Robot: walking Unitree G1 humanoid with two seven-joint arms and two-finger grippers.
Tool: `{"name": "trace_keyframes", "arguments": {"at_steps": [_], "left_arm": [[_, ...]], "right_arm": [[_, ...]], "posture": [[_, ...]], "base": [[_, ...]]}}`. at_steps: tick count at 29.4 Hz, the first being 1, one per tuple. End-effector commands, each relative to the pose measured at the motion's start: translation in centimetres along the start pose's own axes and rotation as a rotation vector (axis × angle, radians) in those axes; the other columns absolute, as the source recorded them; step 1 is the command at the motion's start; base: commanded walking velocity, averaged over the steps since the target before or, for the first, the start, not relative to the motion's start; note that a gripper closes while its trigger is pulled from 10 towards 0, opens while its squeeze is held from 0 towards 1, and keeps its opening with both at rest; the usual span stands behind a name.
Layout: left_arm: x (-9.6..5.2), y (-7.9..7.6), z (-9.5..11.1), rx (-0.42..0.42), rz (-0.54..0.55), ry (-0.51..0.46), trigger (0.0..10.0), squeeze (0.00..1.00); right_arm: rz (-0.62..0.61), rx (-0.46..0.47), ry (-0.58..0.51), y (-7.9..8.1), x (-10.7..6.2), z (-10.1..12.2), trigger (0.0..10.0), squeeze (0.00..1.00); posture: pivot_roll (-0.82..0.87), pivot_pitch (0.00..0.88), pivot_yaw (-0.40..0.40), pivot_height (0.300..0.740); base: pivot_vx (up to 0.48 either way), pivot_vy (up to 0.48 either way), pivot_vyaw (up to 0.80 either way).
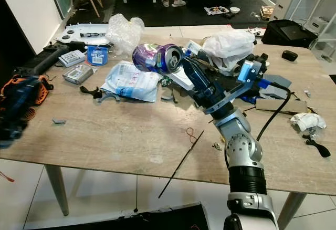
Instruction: Picking trash to rubbish bin
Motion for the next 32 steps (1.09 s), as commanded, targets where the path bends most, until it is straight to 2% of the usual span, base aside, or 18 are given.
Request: {"name": "trace_keyframes", "arguments": {"at_steps": [1, 2, 5, 6, 7, 8, 9, 14, 18, 19, 22, 23, 24, 25, 26, 27, 29, 32], "left_arm": [[0.9, -0.9, -0.9, 0.047, -0.034, 0.071, 10.0, 1.00], [2.0, -1.6, -1.4, 0.096, -0.062, 0.110, 10.0, 1.00], [2.6, -2.1, -1.6, 0.128, -0.082, 0.130, 10.0, 1.00], [3.6, -2.8, -1.5, 0.168, -0.115, 0.139, 10.0, 1.00], [5.1, -3.6, -1.4, 0.256, -0.164, 0.161, 10.0, 1.00], [5.1, -3.6, -1.4, 0.256, -0.164, 0.161, 10.0, 1.00], [6.3, -4.1, -1.5, 0.330, -0.198, 0.176, 10.0, 1.00], [7.6, -4.9, -2.0, 0.432, -0.238, 0.200, 10.0, 1.00], [8.5, -5.6, -3.9, 0.609, -0.293, 0.291, 10.0, 1.00], [8.5, -5.6, -3.9, 0.609, -0.293, 0.291, 10.0, 1.00], [9.4, -6.0, -5.1, 0.769, -0.303, 0.332, 10.0, 1.00], [10.4, -5.0, -5.3, 0.930, -0.253, 0.349, 10.0, 1.00], [10.6, -4.8, -5.3, 0.978, -0.245, 0.354, 10.0, 1.00], [10.6, -4.8, -5.3, 0.978, -0.245, 0.354, 10.0, 1.00], [11.0, -4.3, -5.1, 1.101, -0.223, 0.348, 10.0, 0.00], [11.0, -4.3, -5.1, 1.101, -0.223, 0.348, 10.0, 0.00], [11.9, -3.6, -4.0, 1.247, -0.146, 0.308, 10.0, 0.00], [12.2, -3.4, -3.6, 1.282, -0.119, 0.291, 10.0, 0.00]], "right_arm": [[0.029, -0.001, -0.010, 0.7, 0.4, 0.3, 0.0, 0.00], [0.029, -0.002, -0.012, 0.7, 0.4, 0.3, 0.0, 0.00], [0.029, -0.003, -0.013, 0.7, 0.4, 0.3, 0.0, 0.00], [0.026, -0.004, -0.016, 0.6, 0.4, 0.3, 0.0, 0.00], [0.021, -0.007, -0.016, 0.5, 0.4, 0.3, 0.0, 0.00], [0.021, -0.007, -0.016, 0.5, 0.4, 0.3, 0.0, 0.00], [0.013, -0.014, -0.015, 0.3, 0.5, 0.4, 0.0, 0.00], [0.000, -0.021, -0.014, 0.1, 0.5, 0.3, 0.0, 0.00], [-0.011, -0.029, 0.009, 0.0, 0.6, -0.5, 0.0, 0.00], [-0.011, -0.029, 0.009, 0.0, 0.6, -0.5, 0.0, 0.00], [-0.015, -0.034, 0.024, 0.0, 0.7, -0.9, 0.0, 0.00], [-0.018, -0.039, 0.031, 0.0, 0.7, -1.0, 0.0, 0.00], [-0.019, -0.041, 0.033, -0.1, 0.7, -1.0, 0.0, 0.00], [-0.019, -0.041, 0.033, -0.1, 0.7, -1.0, 0.0, 0.00], [-0.028, -0.048, 0.038, -0.2, 0.7, -1.2, 0.0, 0.00], [-0.028, -0.048, 0.038, -0.2, 0.7, -1.2, 0.0, 0.00], [-0.037, -0.052, 0.043, -0.3, 0.6, -1.4, 0.0, 0.00], [-0.037, -0.053, 0.044, -0.2, 0.6, -1.5, 0.0, 0.00]], "posture": [[0.01, 0.177, 0.021, 0.740], [0.01, 0.176, 0.021, 0.740], [0.01, 0.176, 0.021, 0.740], [0.01, 0.176, 0.021, 0.740], [0.01, 0.175, 0.024, 0.740], [0.01, 0.175, 0.024, 0.740], [0.02, 0.173, 0.024, 0.740], [0.02, 0.172, 0.025, 0.740], [0.01, 0.169, 0.028, 0.740], [0.01, 0.169, 0.028, 0.740], [0.01, 0.170, 0.029, 0.740], [0.01, 0.170, 0.029, 0.740], [0.01, 0.170, 0.029, 0.740], [0.01, 0.170, 0.029, 0.740], [0.01, 0.172, 0.029, 0.740], [0.01, 0.172, 0.029, 0.740], [0.01, 0.175, 0.028, 0.740], [0.01, 0.175, 0.028, 0.740]], "base": [[0.000, 0.000, 0.00], [0.000, 0.000, 0.00], [0.000, 0.000, 0.00], [0.000, 0.000, 0.00], [0.000, 0.000, 0.00], [0.000, 0.000, 0.00], [0.000, 0.000, 0.00], [0.000, 0.000, 0.00], [0.000, 0.000, 0.00], [0.000, 0.000, 0.00], [0.000, 0.000, 0.00], [0.000, 0.000, 0.00], [0.000, 0.000, 0.00], [0.000, 0.000, 0.00], [0.000, 0.000, 0.00], [0.000, 0.000, 0.00], [0.000, 0.000, 0.00], [0.000, 0.000, 0.00]]}}
Point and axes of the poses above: a point about 5 cm out from each wrist's last joint towards the gripper, its own x axis pointing out of the wrist towards the gripper, its own z axis along the axis of the wrist's last joint, y = z × x, the point moved 5 cm from there along x, pointing out of the wrist towards the gripper, and after that the axes turned 11 degrees about x, right-handed, at the moved point
